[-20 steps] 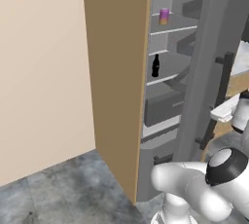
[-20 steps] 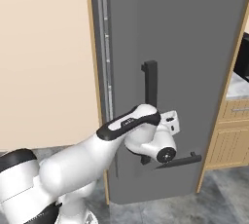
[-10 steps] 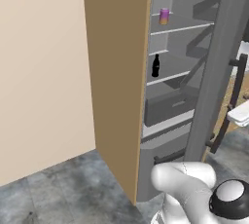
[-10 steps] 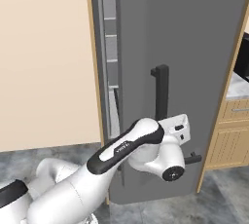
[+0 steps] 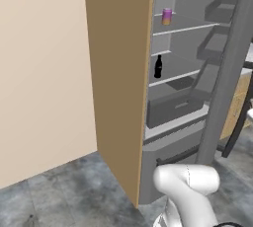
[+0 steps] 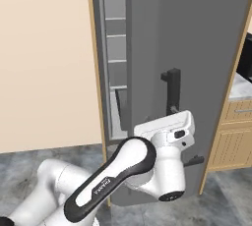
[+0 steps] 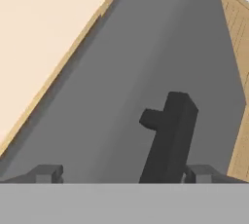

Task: Open the fridge, grab two sodas, and place both sodas inside the bowl with ice on the dining counter.

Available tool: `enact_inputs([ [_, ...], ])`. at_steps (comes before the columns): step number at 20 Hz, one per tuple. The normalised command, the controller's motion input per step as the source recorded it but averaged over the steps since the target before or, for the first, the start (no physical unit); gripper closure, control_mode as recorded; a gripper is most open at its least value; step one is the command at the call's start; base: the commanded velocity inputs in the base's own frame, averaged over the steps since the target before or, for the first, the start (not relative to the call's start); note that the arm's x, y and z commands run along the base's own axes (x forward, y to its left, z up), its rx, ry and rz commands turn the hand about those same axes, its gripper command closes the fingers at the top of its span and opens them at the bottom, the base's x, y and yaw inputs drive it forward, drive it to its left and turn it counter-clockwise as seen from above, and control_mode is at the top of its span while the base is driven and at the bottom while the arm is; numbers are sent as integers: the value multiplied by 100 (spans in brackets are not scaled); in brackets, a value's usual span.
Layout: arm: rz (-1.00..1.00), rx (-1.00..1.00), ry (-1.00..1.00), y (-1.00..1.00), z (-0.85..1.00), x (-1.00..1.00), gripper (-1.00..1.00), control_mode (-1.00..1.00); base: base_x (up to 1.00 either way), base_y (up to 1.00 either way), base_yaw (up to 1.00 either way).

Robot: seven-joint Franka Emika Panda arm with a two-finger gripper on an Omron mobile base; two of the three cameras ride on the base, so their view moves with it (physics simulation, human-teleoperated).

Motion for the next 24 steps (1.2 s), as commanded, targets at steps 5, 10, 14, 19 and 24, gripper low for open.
enact_inputs([
  [5, 0, -22, -25, 57, 54, -72, -100, -100, 0, 0, 0],
  [10, -2, -30, -14, 99, 35, -46, -100, -100, 0, 0, 0],
  [14, -13, -33, 0, 100, 9, -8, -100, -100, 0, 0, 0],
  [19, -23, -31, 0, 94, 15, 0, -100, -100, 0, 0, 0],
  [24, -34, -30, 3, 67, 10, 3, -100, -100, 0, 0, 0],
])
